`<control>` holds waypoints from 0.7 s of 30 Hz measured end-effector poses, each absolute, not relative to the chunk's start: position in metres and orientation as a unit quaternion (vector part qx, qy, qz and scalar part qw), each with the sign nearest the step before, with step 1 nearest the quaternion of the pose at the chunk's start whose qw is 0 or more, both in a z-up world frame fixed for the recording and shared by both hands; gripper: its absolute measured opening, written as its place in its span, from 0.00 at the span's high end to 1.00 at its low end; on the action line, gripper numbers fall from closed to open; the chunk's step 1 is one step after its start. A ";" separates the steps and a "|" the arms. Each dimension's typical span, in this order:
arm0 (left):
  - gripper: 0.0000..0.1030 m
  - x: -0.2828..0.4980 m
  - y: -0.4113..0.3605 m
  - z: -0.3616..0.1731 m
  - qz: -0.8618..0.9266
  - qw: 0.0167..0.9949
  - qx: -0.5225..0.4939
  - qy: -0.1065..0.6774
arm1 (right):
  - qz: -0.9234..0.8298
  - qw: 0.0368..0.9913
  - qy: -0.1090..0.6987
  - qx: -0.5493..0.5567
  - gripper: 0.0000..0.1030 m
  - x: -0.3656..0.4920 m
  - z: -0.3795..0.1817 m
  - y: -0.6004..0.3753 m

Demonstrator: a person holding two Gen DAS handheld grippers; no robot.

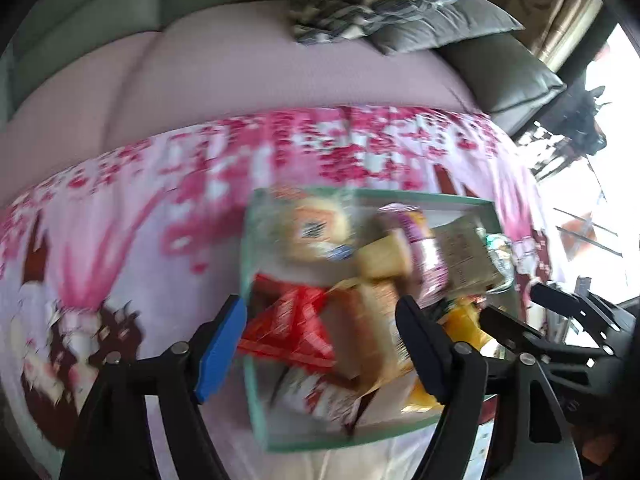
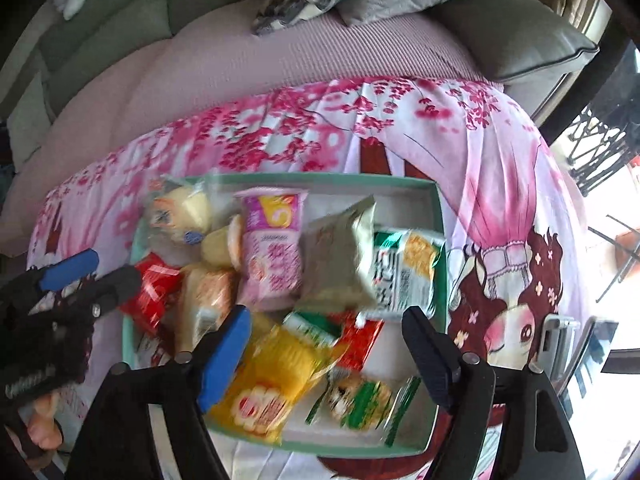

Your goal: Organize snacks

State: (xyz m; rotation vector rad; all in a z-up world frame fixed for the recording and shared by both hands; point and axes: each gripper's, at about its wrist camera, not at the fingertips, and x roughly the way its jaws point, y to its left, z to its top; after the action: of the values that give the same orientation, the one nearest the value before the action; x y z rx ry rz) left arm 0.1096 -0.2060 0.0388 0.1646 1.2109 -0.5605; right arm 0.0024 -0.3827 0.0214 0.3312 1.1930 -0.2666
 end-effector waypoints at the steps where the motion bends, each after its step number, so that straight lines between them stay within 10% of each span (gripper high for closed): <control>1: 0.19 0.104 -0.197 0.039 -0.248 0.791 0.077 0.554 | -0.124 0.812 0.549 0.154 0.17 -0.005 0.022 -0.377; 4: 0.15 0.091 -0.174 0.037 -0.230 0.804 0.078 0.542 | -0.112 0.824 0.528 0.171 0.00 -0.030 0.018 -0.356; 21: 0.14 0.039 -0.078 -0.011 -0.124 0.841 0.070 0.521 | -0.128 0.852 0.467 0.199 0.00 -0.074 -0.008 -0.261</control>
State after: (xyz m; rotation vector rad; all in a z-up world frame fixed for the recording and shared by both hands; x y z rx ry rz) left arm 0.0391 -0.0780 -0.0110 0.1479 1.1016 -0.2629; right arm -0.0737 -0.2614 -0.0080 0.4198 0.9832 -0.2698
